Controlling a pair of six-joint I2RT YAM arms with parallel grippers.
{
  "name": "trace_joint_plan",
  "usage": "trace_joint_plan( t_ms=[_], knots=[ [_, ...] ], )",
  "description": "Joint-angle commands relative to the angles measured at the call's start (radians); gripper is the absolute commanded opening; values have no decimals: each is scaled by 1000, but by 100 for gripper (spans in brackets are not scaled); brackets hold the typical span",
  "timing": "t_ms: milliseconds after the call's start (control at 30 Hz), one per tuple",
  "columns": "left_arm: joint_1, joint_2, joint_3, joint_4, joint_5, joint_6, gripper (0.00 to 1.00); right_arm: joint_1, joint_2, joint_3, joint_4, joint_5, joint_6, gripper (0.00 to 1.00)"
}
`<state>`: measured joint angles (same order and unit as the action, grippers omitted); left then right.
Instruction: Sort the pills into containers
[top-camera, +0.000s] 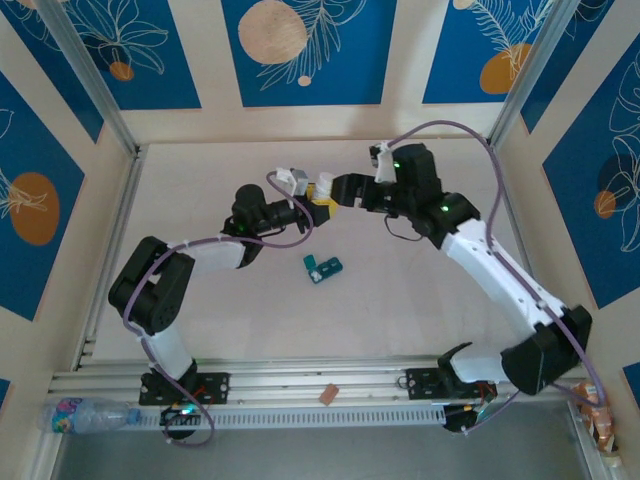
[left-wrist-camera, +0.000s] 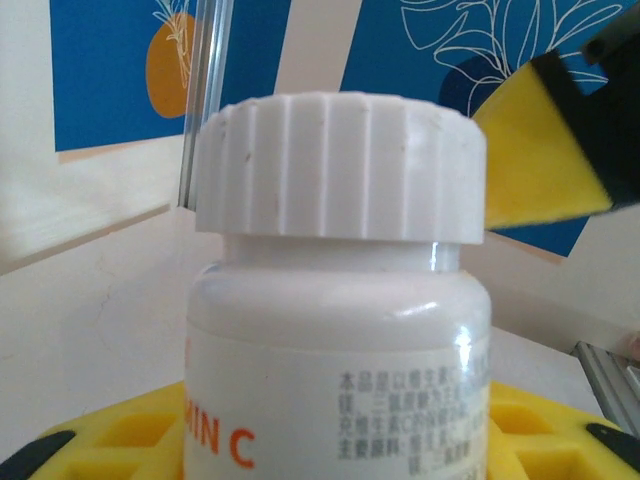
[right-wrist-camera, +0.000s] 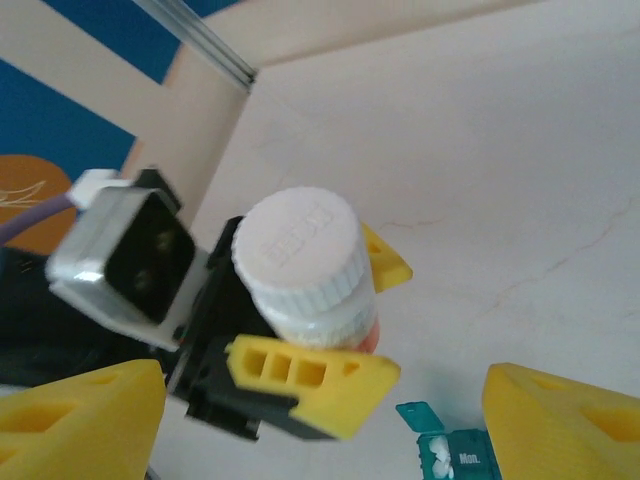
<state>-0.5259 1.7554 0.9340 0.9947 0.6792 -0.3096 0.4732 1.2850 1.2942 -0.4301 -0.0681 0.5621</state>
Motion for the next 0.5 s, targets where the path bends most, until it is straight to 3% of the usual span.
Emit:
trace_joint_plan(
  t_ms=[0,200,467],
  knots=[
    [-2,-14,19,64,59,-22,0,-50,-38,-17,22,-144,-137,82],
    [1,4,37,105,142,-87,0,-123,47,59,-13,-380,-282,78],
    [0,9,40,122,180,-115,0,-108,152,137,-5,-418,-272,73]
  ],
)
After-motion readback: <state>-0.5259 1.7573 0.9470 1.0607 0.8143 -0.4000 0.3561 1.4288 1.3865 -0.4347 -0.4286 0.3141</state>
